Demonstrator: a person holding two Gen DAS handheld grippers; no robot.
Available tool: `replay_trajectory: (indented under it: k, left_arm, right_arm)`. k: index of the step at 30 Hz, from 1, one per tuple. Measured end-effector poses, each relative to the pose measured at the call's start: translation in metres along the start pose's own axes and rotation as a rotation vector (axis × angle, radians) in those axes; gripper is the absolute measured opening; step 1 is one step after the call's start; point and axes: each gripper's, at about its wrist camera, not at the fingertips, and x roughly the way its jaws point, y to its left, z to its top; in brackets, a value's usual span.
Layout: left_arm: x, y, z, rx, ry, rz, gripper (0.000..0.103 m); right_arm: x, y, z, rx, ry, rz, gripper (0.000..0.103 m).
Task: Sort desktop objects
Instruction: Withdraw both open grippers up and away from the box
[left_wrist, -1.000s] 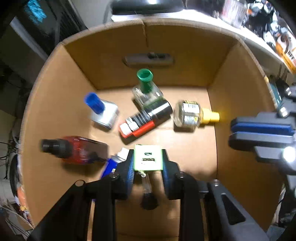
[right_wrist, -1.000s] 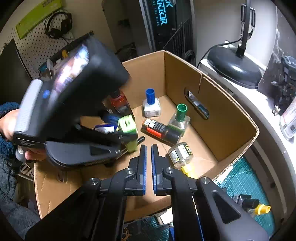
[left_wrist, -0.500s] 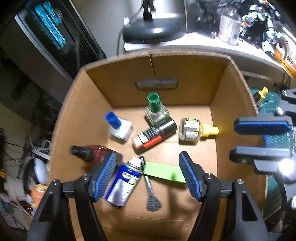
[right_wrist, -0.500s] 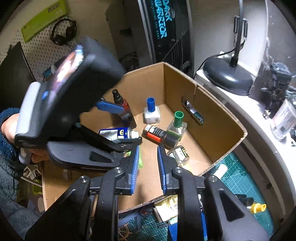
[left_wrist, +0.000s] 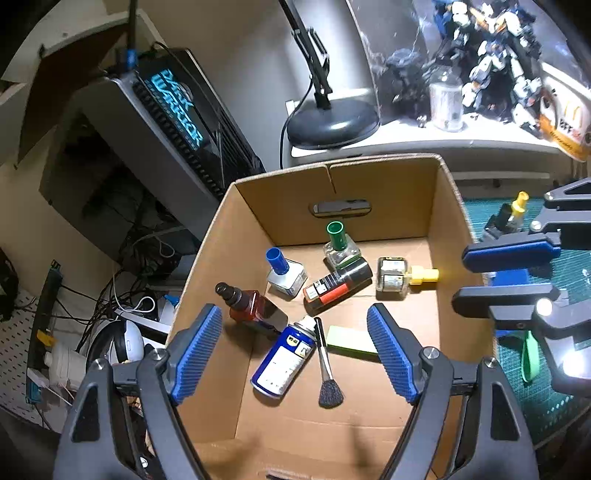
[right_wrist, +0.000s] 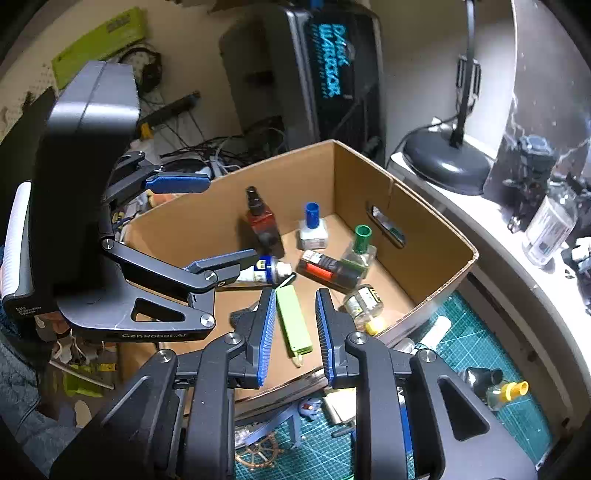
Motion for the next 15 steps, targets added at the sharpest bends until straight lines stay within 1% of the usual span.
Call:
replay_trajectory:
  k: [6, 10, 15]
  left_arm:
    - [-0.031, -0.001, -0.008, -0.015, -0.062, 0.021, 0.09]
    - [-0.049, 0.004, -0.012, -0.041, -0.078, 0.031, 0.09]
    - [-0.075, 0.012, -0.018, -0.093, -0.125, 0.035, 0.09]
  right_arm:
    - [-0.02, 0.018, -0.004, -0.025, -0.028, 0.002, 0.024]
    - [-0.033, 0.03, -0.006, -0.042, -0.047, 0.003, 0.024]
    - [-0.059, 0.04, -0.011, -0.059, -0.097, -0.04, 0.024]
